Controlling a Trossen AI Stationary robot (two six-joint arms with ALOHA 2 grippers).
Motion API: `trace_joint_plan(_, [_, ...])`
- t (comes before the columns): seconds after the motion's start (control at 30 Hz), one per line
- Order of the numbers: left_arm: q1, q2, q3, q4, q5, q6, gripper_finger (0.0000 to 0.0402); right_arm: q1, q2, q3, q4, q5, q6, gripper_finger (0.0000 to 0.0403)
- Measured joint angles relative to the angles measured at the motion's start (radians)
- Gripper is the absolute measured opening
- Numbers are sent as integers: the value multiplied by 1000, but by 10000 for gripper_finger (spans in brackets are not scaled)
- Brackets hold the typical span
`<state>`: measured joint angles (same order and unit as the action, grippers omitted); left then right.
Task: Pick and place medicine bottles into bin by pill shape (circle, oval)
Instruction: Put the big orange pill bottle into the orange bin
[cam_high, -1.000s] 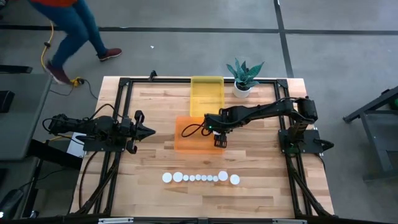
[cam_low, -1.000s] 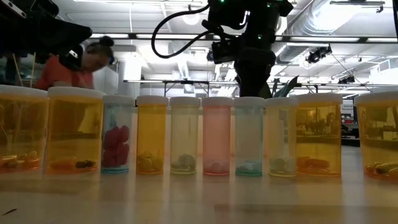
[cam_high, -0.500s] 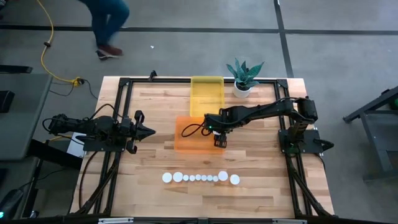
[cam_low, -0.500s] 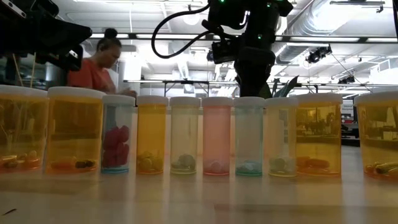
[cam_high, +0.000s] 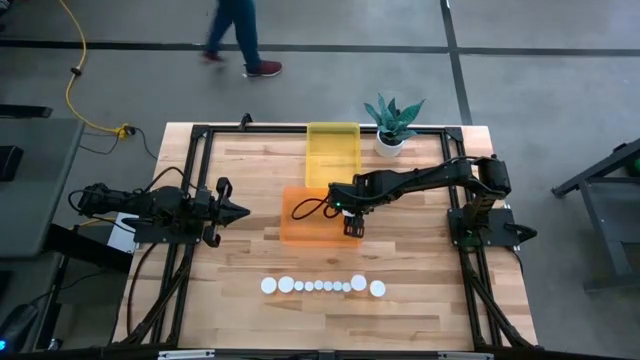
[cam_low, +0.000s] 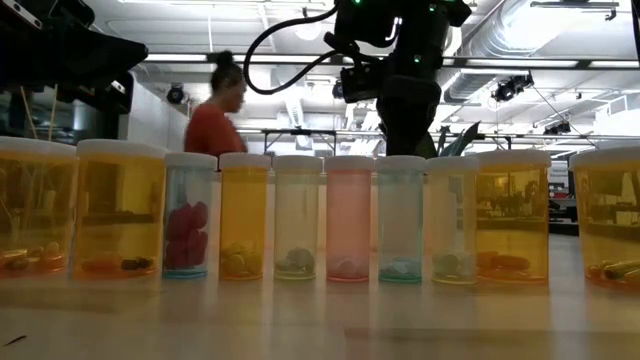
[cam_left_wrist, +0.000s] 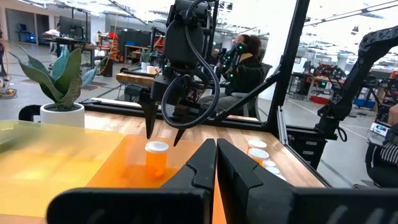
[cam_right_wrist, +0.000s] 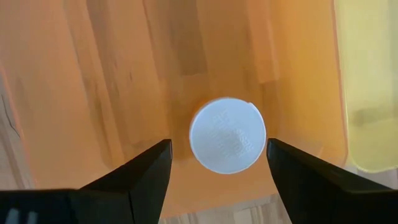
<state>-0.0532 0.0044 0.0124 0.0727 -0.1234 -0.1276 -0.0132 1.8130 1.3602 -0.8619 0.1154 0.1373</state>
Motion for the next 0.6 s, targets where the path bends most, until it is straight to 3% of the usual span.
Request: trace_joint_plan(0.6, [0,0,0,0,0,0,5,0,0,0,-3,4,-23,256])
